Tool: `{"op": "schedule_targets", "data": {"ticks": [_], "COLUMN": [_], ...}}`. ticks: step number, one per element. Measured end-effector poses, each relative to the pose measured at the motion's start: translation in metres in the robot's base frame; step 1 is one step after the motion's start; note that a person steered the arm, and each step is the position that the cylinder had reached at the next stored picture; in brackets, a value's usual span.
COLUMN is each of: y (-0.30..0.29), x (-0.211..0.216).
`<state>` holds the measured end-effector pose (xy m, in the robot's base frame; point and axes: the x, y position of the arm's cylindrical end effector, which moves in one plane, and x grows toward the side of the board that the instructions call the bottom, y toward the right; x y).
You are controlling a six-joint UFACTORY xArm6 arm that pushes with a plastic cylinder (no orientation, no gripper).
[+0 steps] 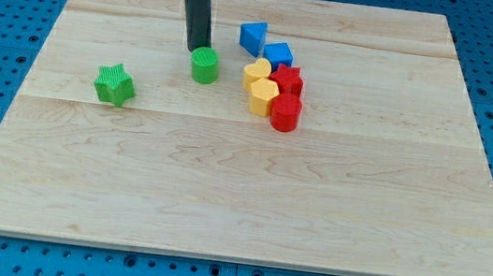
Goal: Move green circle closer to the green star
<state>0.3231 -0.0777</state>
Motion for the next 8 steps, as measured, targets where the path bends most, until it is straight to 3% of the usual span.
{"op": "schedule_targets", "data": {"ticks": [2, 6, 8], "y": [0.027, 0.025, 0.001], "x": [0.008, 0.066, 0.073]}}
